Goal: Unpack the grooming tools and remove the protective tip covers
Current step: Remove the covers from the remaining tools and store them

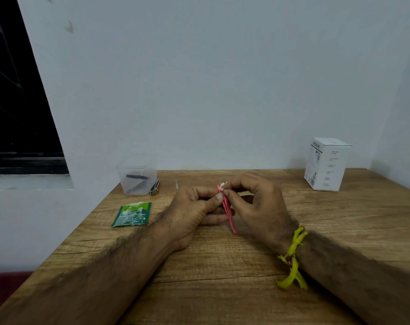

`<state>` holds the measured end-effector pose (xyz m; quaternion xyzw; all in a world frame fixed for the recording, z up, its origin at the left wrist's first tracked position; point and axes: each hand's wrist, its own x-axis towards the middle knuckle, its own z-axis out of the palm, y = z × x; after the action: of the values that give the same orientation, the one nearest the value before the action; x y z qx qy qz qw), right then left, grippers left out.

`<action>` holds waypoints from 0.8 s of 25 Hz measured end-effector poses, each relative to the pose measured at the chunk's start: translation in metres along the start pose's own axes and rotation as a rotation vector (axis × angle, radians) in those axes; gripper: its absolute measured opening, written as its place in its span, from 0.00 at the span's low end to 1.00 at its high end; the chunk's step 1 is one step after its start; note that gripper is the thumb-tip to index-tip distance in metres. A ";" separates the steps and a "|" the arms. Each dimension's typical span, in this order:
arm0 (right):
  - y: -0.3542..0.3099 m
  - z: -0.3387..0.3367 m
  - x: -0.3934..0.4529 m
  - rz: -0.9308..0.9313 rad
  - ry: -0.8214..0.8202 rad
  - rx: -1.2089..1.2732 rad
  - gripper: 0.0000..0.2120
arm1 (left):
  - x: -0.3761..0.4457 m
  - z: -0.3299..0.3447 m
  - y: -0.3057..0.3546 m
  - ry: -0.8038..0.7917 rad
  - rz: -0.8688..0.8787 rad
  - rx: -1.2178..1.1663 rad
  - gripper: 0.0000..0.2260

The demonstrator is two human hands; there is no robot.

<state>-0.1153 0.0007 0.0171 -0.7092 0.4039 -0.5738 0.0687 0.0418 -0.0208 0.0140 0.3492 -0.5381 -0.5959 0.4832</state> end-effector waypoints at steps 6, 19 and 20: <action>-0.001 -0.003 0.000 -0.026 -0.029 -0.005 0.05 | 0.000 0.002 0.001 0.024 -0.006 -0.017 0.05; 0.001 -0.002 0.001 -0.055 -0.046 -0.005 0.06 | 0.000 0.002 0.003 0.085 -0.014 -0.110 0.06; 0.003 -0.002 0.001 -0.056 -0.045 0.000 0.06 | 0.000 0.002 0.003 0.086 -0.014 -0.122 0.06</action>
<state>-0.1182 -0.0008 0.0169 -0.7329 0.3824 -0.5592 0.0617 0.0410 -0.0200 0.0175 0.3483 -0.4771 -0.6154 0.5219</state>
